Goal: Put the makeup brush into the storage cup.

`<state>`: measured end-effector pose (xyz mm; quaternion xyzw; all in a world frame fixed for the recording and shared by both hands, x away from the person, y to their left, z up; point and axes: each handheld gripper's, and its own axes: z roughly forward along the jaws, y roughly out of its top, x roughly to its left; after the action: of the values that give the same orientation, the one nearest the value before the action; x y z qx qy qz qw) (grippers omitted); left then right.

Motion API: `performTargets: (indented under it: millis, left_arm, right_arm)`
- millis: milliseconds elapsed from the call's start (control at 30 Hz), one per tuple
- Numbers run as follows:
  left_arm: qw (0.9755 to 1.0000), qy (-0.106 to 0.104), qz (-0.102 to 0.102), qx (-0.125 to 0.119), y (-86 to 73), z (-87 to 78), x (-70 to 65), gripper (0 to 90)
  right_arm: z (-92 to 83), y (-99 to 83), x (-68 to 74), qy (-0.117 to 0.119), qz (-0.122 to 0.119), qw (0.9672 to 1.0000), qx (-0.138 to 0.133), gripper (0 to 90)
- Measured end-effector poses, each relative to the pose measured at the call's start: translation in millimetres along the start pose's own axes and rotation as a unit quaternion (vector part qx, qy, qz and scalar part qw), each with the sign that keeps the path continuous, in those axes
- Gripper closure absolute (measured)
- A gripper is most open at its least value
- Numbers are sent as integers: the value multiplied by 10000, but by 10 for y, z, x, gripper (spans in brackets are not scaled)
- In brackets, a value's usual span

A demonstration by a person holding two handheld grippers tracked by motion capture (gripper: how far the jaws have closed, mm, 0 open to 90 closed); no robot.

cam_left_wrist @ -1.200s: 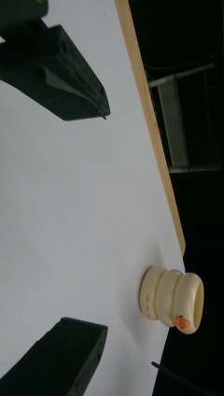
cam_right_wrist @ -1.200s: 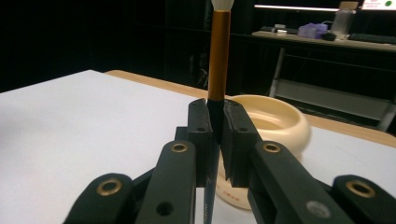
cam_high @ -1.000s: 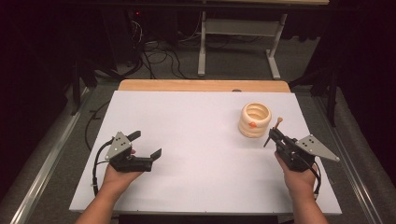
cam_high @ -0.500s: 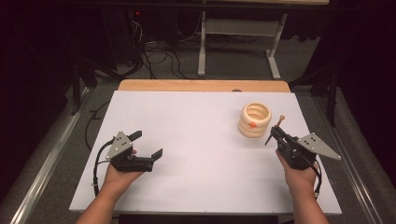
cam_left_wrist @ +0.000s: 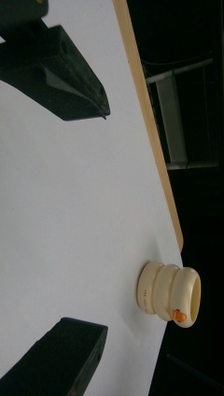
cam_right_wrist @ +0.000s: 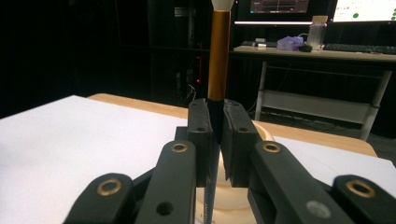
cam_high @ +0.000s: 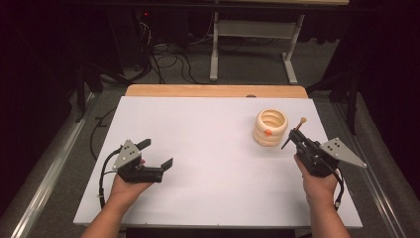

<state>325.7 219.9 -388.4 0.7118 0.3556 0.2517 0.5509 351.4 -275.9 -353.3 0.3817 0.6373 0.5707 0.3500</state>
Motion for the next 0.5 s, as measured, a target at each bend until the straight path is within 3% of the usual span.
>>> performTargets:
  millis: [133,500]
  left_arm:
    - [10000,8,-9,-9,-1,-7,7,3]
    - [10000,-24,39,15,-12,-6,3,3]
  right_arm:
    - [29,53,3,14,80,10000,-53,853]
    - [113,235,4,-27,-12,9999,-113,853]
